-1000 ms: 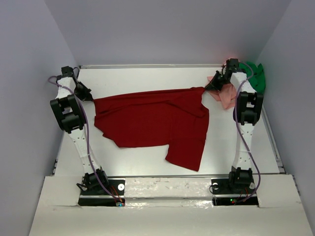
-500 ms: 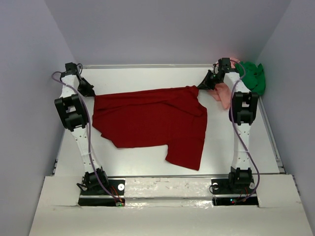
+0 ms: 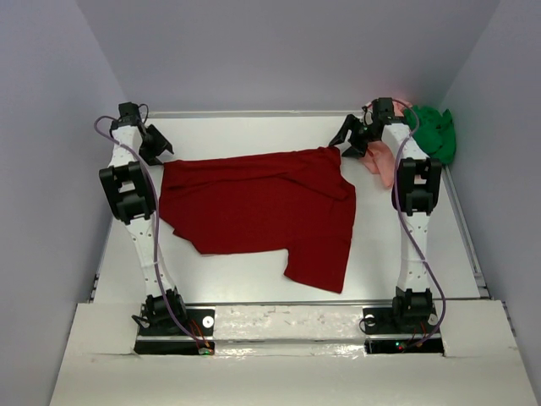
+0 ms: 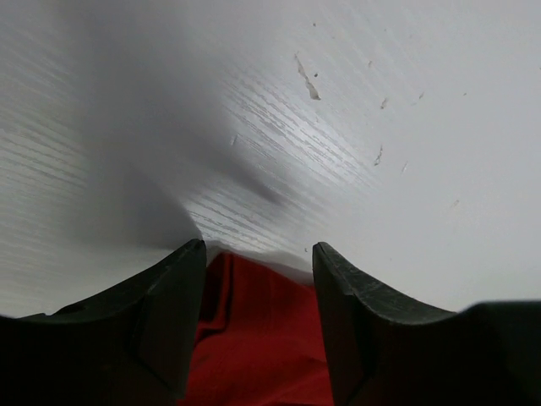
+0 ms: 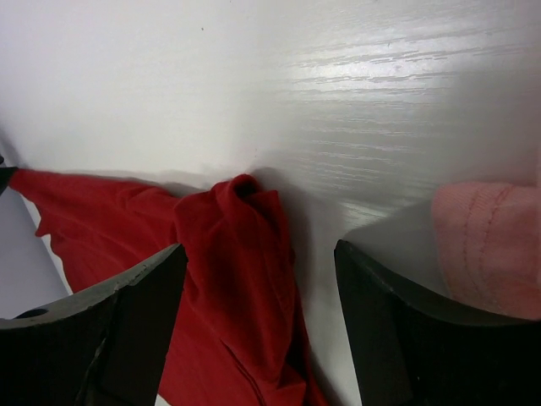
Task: Fold and stack the t-shirts
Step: Fold the flattened tshirt in 1/3 of the way
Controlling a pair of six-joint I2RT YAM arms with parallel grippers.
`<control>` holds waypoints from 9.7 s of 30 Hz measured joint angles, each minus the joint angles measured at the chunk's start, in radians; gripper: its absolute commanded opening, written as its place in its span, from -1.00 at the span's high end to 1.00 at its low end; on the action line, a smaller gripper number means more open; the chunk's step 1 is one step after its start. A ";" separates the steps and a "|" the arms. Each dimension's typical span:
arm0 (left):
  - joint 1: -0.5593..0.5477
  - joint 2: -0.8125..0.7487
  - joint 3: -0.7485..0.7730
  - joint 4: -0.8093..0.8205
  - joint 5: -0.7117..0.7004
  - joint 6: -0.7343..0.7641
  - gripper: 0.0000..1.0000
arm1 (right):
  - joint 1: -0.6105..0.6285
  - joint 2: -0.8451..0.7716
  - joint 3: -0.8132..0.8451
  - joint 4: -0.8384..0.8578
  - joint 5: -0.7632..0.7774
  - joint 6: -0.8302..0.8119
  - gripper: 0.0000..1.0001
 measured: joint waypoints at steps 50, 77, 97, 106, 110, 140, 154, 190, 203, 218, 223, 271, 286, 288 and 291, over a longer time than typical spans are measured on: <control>-0.079 -0.556 -0.581 -0.021 -0.062 0.107 -0.25 | 0.182 -0.199 -0.183 -0.096 -0.081 -0.138 -0.30; -0.088 -0.556 -0.617 -0.026 -0.060 0.108 -0.25 | 0.195 -0.043 -0.060 -0.068 -0.120 -0.137 -0.26; -0.097 -0.502 -0.554 -0.064 -0.071 0.126 -0.25 | 0.199 0.031 -0.015 -0.022 -0.151 -0.102 1.00; -0.097 -0.497 -0.555 -0.058 -0.070 0.126 -0.25 | 0.200 0.020 -0.050 -0.040 -0.160 -0.078 1.00; -0.097 -0.497 -0.566 -0.043 -0.066 0.126 -0.25 | 0.204 -0.011 -0.069 -0.060 -0.179 -0.060 1.00; -0.097 -0.481 -0.583 -0.007 -0.051 0.126 -0.25 | 0.303 -0.108 -0.118 -0.352 -0.213 -0.063 0.57; -0.097 -0.481 -0.583 -0.007 -0.047 0.126 -0.25 | 0.304 -0.150 -0.145 -0.351 -0.188 -0.081 0.15; -0.090 -0.477 -0.618 -0.026 -0.219 0.114 -0.23 | 0.304 -0.294 -0.404 -0.109 0.094 -0.090 1.00; -0.090 -0.434 -0.618 0.007 -0.225 0.080 -0.22 | 0.304 -0.275 -0.424 -0.116 0.187 -0.091 1.00; -0.092 -0.370 -0.570 0.008 -0.244 0.047 0.72 | 0.304 -0.260 -0.425 -0.126 0.215 -0.097 1.00; -0.092 -0.370 -0.546 0.006 -0.246 0.042 0.91 | 0.304 -0.253 -0.416 -0.131 0.215 -0.103 1.00; -0.061 -0.764 -0.816 -0.037 -0.174 0.069 -0.55 | 0.304 -0.205 -0.340 -0.193 0.195 -0.111 1.00; -0.053 -1.043 -1.289 0.026 0.027 -0.092 -0.32 | 0.304 -0.179 -0.303 -0.211 0.169 -0.112 1.00; -0.048 -1.076 -1.320 0.038 0.036 -0.113 -0.23 | 0.304 -0.176 -0.300 -0.213 0.166 -0.112 1.00; -0.037 -1.123 -1.350 0.037 0.040 -0.146 -0.13 | 0.303 -0.176 -0.300 -0.213 0.163 -0.112 1.00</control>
